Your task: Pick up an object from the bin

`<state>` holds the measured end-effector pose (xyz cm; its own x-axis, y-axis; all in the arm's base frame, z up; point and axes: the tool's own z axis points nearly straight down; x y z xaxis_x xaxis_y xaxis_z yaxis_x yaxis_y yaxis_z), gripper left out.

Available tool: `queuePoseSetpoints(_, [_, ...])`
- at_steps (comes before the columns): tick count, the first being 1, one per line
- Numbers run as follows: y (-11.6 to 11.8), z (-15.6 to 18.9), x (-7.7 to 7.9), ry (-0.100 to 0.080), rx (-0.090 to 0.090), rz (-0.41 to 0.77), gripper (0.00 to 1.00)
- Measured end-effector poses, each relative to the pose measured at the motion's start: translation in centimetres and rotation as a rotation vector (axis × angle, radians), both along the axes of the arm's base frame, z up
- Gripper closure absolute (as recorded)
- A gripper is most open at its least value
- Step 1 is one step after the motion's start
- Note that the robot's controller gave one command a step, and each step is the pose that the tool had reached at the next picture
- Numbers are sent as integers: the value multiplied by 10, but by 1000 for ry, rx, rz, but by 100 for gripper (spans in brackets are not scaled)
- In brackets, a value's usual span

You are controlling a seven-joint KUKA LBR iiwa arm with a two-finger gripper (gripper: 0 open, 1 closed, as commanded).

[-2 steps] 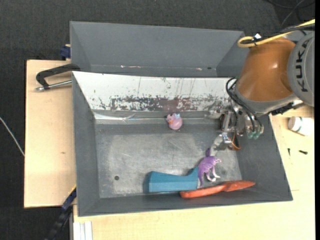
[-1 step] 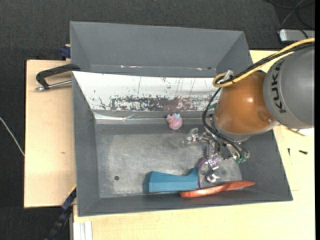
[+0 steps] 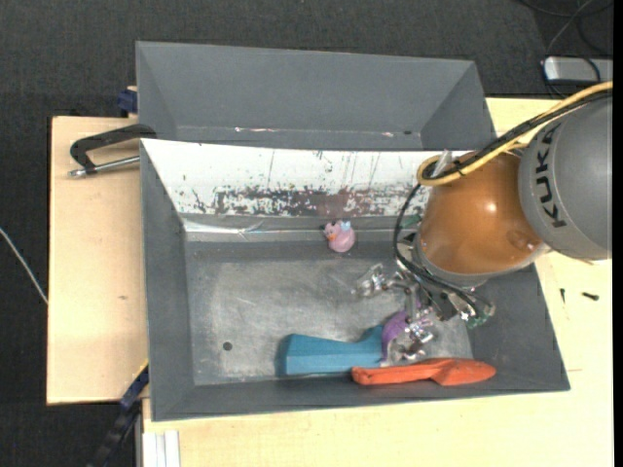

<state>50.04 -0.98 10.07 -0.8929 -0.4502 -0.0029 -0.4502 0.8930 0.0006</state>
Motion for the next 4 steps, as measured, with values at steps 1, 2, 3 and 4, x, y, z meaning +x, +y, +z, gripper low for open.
queuePoseSetpoints(1, [-19, 8, -8, 1, -1, -3, 0])
queuePoseSetpoints(2, [8, -29, 28, -2, -3, 125, 0])
queuePoseSetpoints(3, [-7, -27, 26, -3, 1, 212, 100])
queuePoseSetpoints(4, [-7, -27, 26, -3, 1, 211, 100])
